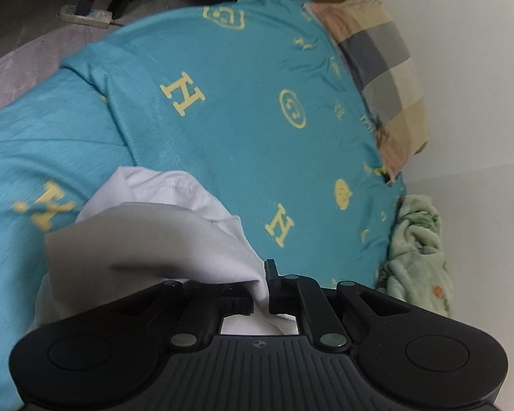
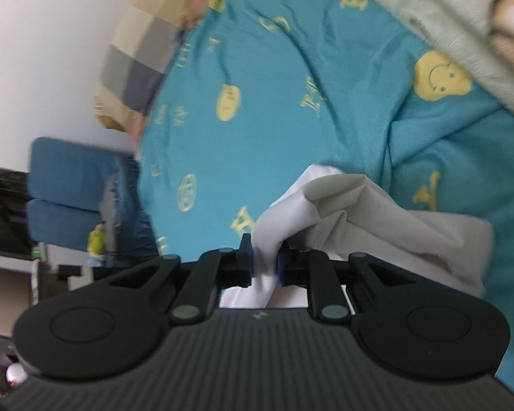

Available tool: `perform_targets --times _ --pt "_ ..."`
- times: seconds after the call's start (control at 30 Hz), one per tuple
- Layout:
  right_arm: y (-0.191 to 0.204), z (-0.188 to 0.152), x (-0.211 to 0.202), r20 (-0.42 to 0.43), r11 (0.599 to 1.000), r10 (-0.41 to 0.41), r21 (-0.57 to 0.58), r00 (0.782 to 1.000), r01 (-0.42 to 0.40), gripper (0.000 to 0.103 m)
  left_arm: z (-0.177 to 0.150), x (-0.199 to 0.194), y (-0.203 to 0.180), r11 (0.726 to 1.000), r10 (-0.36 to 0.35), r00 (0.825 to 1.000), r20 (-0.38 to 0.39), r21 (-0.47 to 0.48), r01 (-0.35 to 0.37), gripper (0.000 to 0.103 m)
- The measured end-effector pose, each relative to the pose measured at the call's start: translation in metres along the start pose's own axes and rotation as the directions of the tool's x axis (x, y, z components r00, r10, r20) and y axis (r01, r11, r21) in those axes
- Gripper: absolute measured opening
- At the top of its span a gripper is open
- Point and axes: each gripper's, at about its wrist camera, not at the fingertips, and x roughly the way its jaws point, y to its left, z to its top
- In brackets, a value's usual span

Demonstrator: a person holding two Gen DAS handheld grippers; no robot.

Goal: Fold clothes

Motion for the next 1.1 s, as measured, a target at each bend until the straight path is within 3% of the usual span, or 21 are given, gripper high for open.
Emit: perform_targets --times 0.13,0.3,0.5,0.57,0.67,0.9,1.0,1.1 --pt "-0.017 0.014 0.042 -0.024 0.999 -0.045 0.028 0.999 0.046 0.016 0.024 0.049 0.011 0.999 0.009 0.998 -0.058 0.039 -0.006 0.008" --pt "-0.027 0.022 0.06 -0.049 0.997 -0.058 0.051 0.997 0.061 0.017 0.03 0.061 0.021 0.997 -0.019 0.996 -0.087 0.076 0.026 0.014" --pt "-0.03 0.027 0.054 -0.086 0.998 -0.013 0.063 0.996 0.019 0.025 0.026 0.038 0.02 0.991 -0.059 0.997 -0.055 0.119 0.065 0.043" --pt "-0.028 0.026 0.043 -0.088 0.998 0.017 0.061 0.996 -0.011 0.038 0.024 0.028 0.021 0.991 -0.067 0.997 -0.044 0.113 0.072 0.047" --pt "-0.022 0.024 0.026 -0.079 0.998 0.051 0.027 0.996 -0.049 0.055 0.025 0.017 0.026 0.993 -0.073 0.997 -0.03 0.093 0.075 0.048" --pt "-0.006 0.028 0.002 0.007 0.995 0.034 -0.098 0.999 -0.033 0.054 0.04 -0.002 0.043 0.995 -0.09 0.995 0.053 0.038 0.088 0.048" --pt "0.003 0.035 0.002 0.039 0.98 -0.003 -0.197 0.999 0.011 0.054 0.048 -0.011 0.044 0.993 -0.096 0.992 0.085 0.081 0.089 0.048" --pt "0.013 0.038 0.011 0.042 0.948 -0.049 -0.314 0.998 0.06 0.055 0.052 -0.014 0.039 0.986 -0.064 0.991 0.114 0.159 0.045 0.052"
